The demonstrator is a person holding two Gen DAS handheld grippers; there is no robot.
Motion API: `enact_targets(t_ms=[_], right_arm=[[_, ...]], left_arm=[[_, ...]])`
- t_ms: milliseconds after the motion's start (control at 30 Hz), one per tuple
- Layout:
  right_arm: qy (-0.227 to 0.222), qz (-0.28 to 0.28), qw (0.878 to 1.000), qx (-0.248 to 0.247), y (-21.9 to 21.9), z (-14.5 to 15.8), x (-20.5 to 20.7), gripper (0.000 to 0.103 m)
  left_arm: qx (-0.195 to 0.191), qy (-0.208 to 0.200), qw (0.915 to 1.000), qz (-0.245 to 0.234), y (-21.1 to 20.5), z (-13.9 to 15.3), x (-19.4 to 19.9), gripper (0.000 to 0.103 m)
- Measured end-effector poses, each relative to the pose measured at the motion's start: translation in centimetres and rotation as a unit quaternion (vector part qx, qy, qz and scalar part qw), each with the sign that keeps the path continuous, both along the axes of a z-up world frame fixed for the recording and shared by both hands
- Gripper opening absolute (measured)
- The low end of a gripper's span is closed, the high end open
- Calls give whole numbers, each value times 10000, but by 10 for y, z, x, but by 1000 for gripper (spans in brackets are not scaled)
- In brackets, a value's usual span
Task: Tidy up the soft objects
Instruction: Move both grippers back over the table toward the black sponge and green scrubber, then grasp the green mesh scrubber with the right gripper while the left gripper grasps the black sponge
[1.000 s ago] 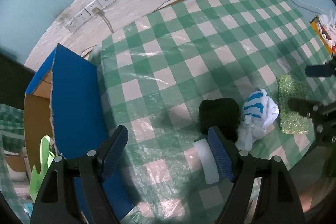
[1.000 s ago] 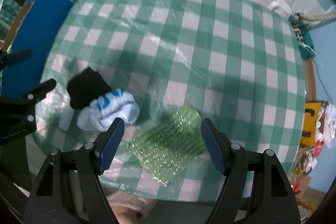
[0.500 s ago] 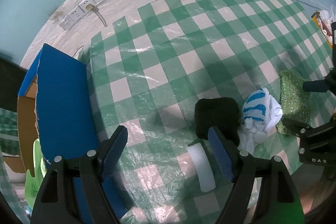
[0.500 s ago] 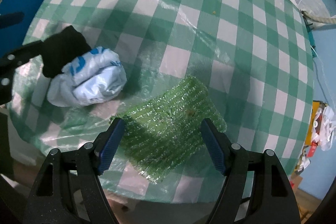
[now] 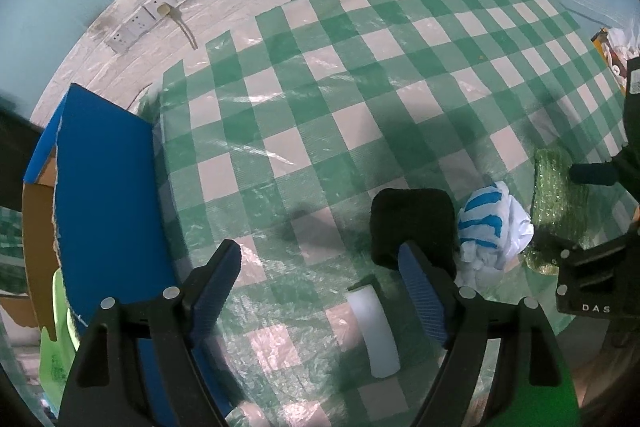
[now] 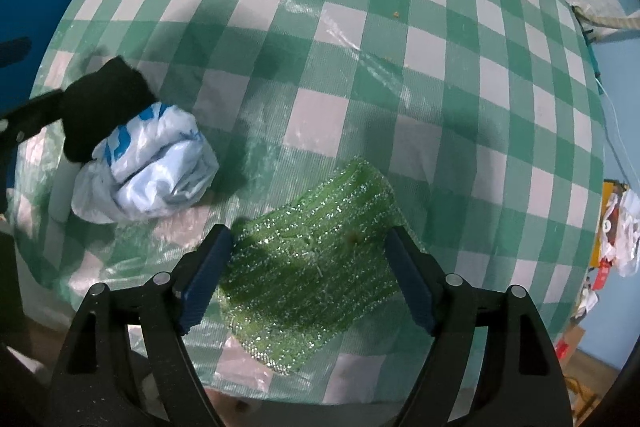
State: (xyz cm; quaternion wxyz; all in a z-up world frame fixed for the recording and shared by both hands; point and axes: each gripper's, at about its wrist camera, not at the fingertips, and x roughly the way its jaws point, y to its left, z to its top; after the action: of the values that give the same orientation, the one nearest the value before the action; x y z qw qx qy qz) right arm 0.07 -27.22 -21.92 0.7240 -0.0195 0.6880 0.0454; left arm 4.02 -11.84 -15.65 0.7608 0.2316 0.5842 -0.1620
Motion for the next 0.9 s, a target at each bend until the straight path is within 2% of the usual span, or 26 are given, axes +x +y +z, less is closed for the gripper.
enact_targets(t_ms=[133, 167, 233, 300, 400, 767, 900], right_arm=[[9, -97, 9999, 113, -1, -3, -2, 79], [6, -121, 9998, 159, -3, -3, -3, 76], [-19, -105, 9997, 240, -7, -2, -4, 63], [-73, -51, 9995, 312, -9, 1, -5, 38], [-99, -50, 9990, 443, -20, 2, -1, 19], [-364, -42, 9974, 625, -23, 16, 18, 17], [-547, -87, 9964, 646, -25, 25, 5, 16]], left_arm=[[13, -22, 10000, -32, -3, 0, 0, 85], [25, -34, 10000, -45, -4, 0, 0, 85], [41, -49, 10000, -52, -4, 0, 1, 85], [16, -45, 10000, -47, -4, 1, 3, 85], [-40, -43, 10000, -39, -4, 4, 4, 85], [-134, -64, 9997, -214, -18, 4, 5, 85], [-155, -66, 9996, -216, -22, 5, 9, 85]])
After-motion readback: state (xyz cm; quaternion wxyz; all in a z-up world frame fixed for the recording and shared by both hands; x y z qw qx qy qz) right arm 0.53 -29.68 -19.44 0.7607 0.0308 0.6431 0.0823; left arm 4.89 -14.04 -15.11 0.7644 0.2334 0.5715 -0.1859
